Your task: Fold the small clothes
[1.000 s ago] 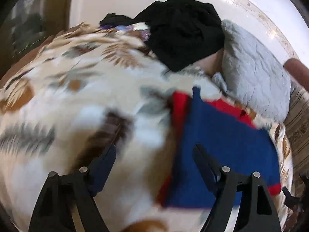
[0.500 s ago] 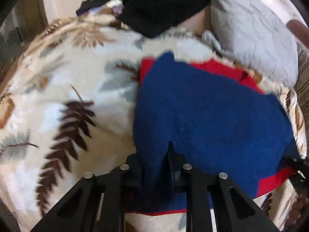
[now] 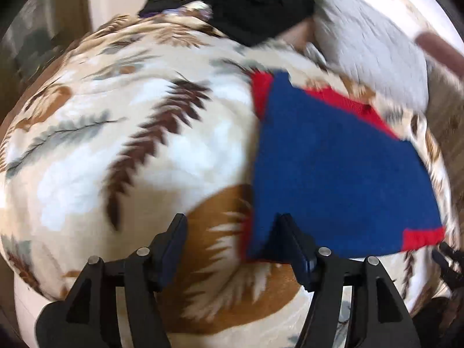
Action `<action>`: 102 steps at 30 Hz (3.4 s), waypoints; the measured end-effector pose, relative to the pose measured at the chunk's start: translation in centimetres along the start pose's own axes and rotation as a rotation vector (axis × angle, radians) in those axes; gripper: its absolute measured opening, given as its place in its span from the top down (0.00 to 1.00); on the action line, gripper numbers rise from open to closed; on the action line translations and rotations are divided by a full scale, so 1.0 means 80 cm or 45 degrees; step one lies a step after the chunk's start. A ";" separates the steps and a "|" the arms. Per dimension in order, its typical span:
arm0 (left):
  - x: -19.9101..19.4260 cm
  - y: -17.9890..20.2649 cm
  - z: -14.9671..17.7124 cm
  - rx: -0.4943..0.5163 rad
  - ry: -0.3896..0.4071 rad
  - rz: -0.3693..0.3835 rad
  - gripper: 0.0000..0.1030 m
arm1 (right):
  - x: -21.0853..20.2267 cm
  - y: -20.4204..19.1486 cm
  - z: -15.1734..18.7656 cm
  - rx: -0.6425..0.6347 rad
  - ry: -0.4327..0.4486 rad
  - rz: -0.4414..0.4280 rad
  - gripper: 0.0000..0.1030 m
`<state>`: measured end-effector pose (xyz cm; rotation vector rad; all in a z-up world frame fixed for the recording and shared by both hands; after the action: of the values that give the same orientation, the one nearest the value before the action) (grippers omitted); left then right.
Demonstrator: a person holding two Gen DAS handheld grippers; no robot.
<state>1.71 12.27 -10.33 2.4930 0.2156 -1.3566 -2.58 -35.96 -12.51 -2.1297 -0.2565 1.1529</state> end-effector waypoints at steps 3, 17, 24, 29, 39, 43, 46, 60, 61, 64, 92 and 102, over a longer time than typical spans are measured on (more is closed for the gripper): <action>-0.019 0.004 -0.030 0.022 0.094 0.015 0.35 | -0.020 -0.031 -0.033 -0.110 0.059 -0.035 0.62; 0.052 0.116 -0.113 0.265 0.170 0.119 0.35 | 0.136 -0.133 -0.174 -0.356 -0.139 -0.202 0.25; 0.149 0.092 -0.132 0.136 0.006 -0.022 0.28 | 0.187 -0.057 -0.226 -0.052 -0.070 -0.129 0.37; 0.127 0.081 -0.133 0.109 0.055 -0.022 0.28 | 0.140 -0.059 -0.218 -0.101 0.019 -0.074 0.30; 0.011 0.083 -0.057 0.152 0.201 0.081 0.20 | 0.040 -0.056 -0.012 -0.023 -0.037 -0.182 0.19; 0.037 0.083 -0.020 0.158 0.077 0.065 0.20 | 0.052 -0.036 0.011 0.080 -0.013 -0.172 0.19; 0.075 0.073 -0.008 0.161 -0.023 -0.057 0.17 | 0.061 -0.035 -0.006 0.121 0.008 -0.175 0.18; 0.057 0.063 -0.017 0.143 0.011 -0.106 0.18 | 0.067 -0.017 -0.026 0.104 0.088 0.002 0.87; 0.046 0.063 -0.019 0.146 0.056 -0.096 0.18 | 0.061 -0.017 -0.024 0.092 0.095 -0.005 0.84; 0.032 0.068 -0.015 0.205 0.153 -0.071 0.18 | 0.064 -0.011 -0.024 0.089 0.075 0.001 0.72; 0.019 0.077 -0.005 0.245 0.162 -0.098 0.17 | 0.053 -0.042 -0.033 -0.059 -0.008 0.202 0.35; 0.011 0.129 -0.036 0.266 0.258 -0.002 0.17 | 0.069 -0.038 -0.045 -0.033 0.000 0.122 0.34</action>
<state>7.25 3.41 -7.73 2.8062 0.1237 -1.1805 3.95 -32.83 -12.82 -2.1850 -0.1720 1.2097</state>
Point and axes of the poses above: each gripper's, at about its wrist camera, not at the fingertips, and x roughly the way its jaws point, y to its right, z to its underside, the point moved 2 cm from there along x, roughly the way its jaws point, and after that the axes turned 6 degrees about -x, right-handed, at the moved point
